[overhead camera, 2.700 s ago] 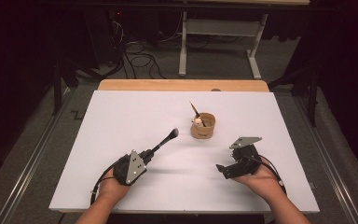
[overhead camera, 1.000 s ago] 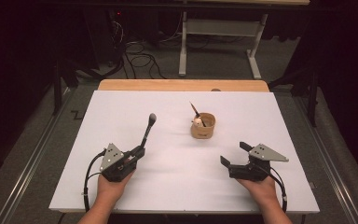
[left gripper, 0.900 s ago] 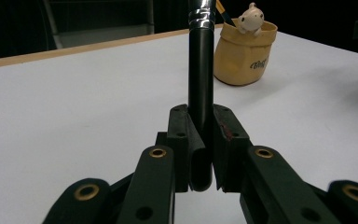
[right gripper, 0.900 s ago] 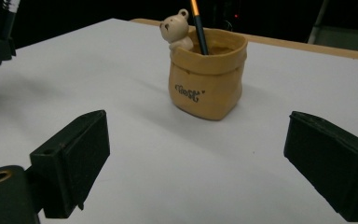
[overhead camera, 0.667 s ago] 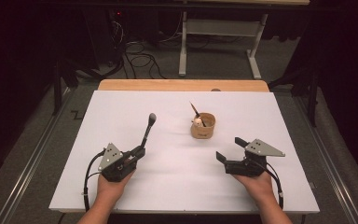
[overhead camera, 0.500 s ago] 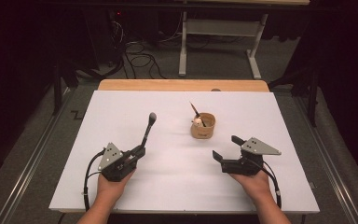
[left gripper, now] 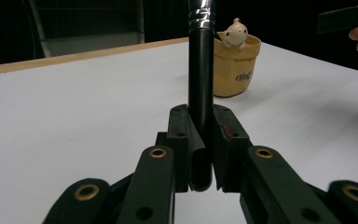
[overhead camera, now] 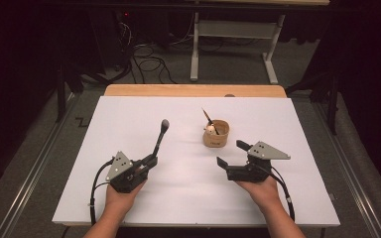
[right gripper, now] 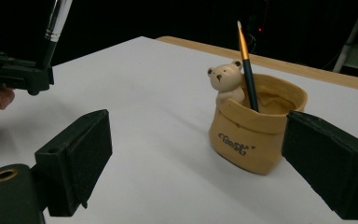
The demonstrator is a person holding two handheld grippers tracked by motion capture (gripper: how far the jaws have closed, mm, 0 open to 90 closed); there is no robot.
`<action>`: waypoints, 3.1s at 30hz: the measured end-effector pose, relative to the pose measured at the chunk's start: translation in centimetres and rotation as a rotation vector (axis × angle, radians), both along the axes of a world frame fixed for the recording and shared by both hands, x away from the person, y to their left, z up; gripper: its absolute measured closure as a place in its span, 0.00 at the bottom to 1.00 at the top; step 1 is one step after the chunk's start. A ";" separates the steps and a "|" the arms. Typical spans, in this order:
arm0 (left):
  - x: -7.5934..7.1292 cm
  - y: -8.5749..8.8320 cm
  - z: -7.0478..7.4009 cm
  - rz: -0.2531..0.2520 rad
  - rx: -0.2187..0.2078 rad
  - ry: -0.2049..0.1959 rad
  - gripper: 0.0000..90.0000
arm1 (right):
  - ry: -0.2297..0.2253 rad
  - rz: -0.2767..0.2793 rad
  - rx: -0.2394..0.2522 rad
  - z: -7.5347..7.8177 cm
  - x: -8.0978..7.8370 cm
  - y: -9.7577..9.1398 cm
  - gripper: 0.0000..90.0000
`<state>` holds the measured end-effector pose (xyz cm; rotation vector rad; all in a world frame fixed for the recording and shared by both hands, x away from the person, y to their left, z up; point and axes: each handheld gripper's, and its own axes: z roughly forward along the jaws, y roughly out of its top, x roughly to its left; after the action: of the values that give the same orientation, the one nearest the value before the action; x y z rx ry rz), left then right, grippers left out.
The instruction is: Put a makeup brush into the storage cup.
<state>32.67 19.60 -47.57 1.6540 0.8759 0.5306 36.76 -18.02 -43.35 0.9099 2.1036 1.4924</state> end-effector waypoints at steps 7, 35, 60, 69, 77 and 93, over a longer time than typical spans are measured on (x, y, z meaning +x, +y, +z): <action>0.0 -0.4 0.1 -0.009 -0.008 -0.005 0.88 | -0.007 0.025 0.007 0.6 0.3 1.2 0.13; -0.1 -2.2 0.4 -0.060 0.010 -0.026 0.88 | -0.015 0.125 0.092 1.8 0.5 5.9 0.21; -0.1 -6.1 -0.4 -0.135 -0.001 -0.034 0.88 | 0.027 0.120 0.110 0.8 0.3 5.9 0.30; -0.5 -6.8 -0.7 -0.149 0.009 -0.031 0.88 | 0.059 0.153 0.163 0.4 0.1 6.0 0.39; -0.5 -7.1 -0.8 -0.149 -0.011 -0.030 0.88 | 0.100 0.163 0.214 0.0 0.3 6.1 0.46; -0.7 -7.8 -1.0 -0.155 -0.018 -0.028 0.88 | 0.163 0.194 0.310 -0.4 0.4 6.4 0.60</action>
<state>31.97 11.81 -48.60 1.6777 0.7227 0.4367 37.12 -11.67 -43.74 0.9872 2.1621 1.9445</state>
